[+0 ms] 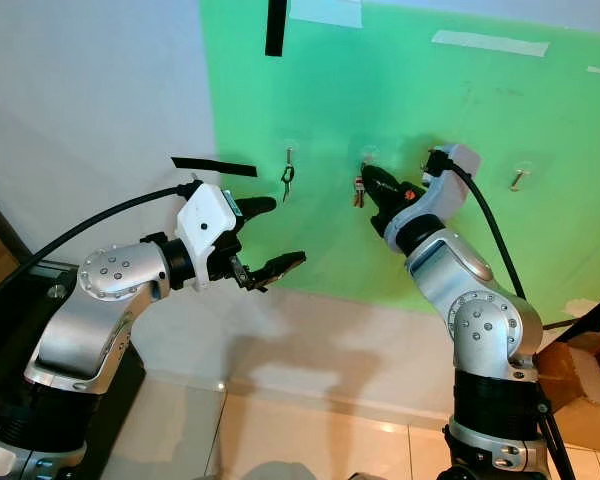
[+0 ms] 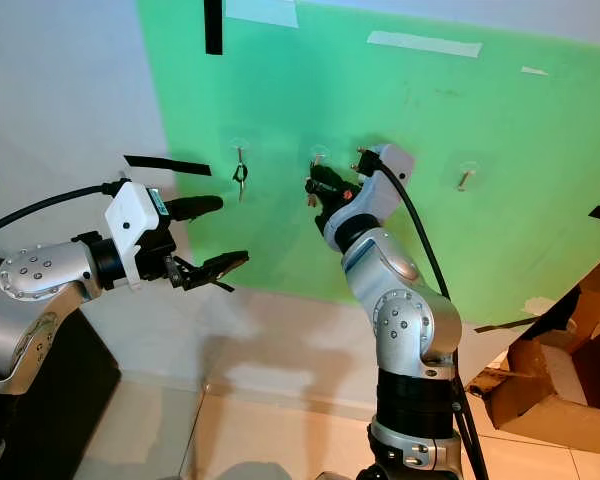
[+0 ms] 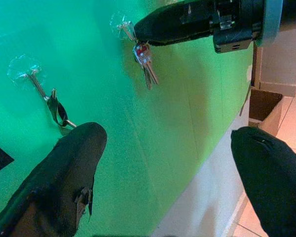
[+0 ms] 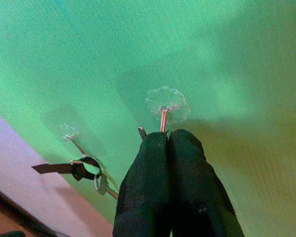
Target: Hang keys on a hook
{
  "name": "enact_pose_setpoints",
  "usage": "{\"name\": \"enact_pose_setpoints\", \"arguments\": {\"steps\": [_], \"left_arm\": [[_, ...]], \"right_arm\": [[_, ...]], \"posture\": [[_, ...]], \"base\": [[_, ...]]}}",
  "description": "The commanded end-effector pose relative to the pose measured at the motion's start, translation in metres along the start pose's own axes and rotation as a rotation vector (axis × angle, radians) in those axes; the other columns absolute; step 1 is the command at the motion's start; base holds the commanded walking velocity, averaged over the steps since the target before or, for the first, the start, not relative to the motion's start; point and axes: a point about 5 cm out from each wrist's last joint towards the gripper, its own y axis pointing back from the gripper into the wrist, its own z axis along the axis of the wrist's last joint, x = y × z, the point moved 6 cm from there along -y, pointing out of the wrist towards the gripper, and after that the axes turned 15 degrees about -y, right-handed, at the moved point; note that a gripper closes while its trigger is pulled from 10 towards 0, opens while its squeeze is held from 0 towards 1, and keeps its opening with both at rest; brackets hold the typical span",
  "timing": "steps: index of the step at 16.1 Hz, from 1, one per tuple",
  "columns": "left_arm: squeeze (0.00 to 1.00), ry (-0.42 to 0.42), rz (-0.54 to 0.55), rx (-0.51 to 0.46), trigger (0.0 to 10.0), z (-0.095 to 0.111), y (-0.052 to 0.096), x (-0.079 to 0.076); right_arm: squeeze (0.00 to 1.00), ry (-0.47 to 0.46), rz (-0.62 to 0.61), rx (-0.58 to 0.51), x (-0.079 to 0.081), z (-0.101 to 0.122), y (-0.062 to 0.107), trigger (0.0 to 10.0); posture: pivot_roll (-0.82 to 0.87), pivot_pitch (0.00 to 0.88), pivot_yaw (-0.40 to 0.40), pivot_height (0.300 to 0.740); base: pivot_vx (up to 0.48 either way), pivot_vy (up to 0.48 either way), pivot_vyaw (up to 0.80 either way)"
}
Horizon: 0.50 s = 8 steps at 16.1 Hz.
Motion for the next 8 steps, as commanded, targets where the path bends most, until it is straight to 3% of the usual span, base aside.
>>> {"name": "enact_pose_setpoints", "arguments": {"steps": [1,4,8], "left_arm": [[0.00,-0.012,-0.013,-0.006,10.0,0.002,-0.002,0.000],[0.00,-0.011,-0.015,-0.007,10.0,0.003,-0.001,-0.001],[0.00,-0.009,-0.014,-0.006,10.0,0.003,-0.001,-0.001]], "right_arm": [[0.00,-0.001,0.048,-0.029,0.011,0.009,0.002,10.0],[0.00,0.049,-0.047,0.015,-0.010,0.001,0.002,10.0],[0.00,0.043,0.007,0.021,-0.002,0.003,0.004,10.0]], "posture": [[-0.01,0.000,-0.058,0.740],[-0.01,0.000,-0.059,0.740],[-0.01,0.000,-0.058,0.740]], "base": [[0.000,0.000,0.00],[0.000,0.000,0.00],[0.000,0.000,0.00]]}}
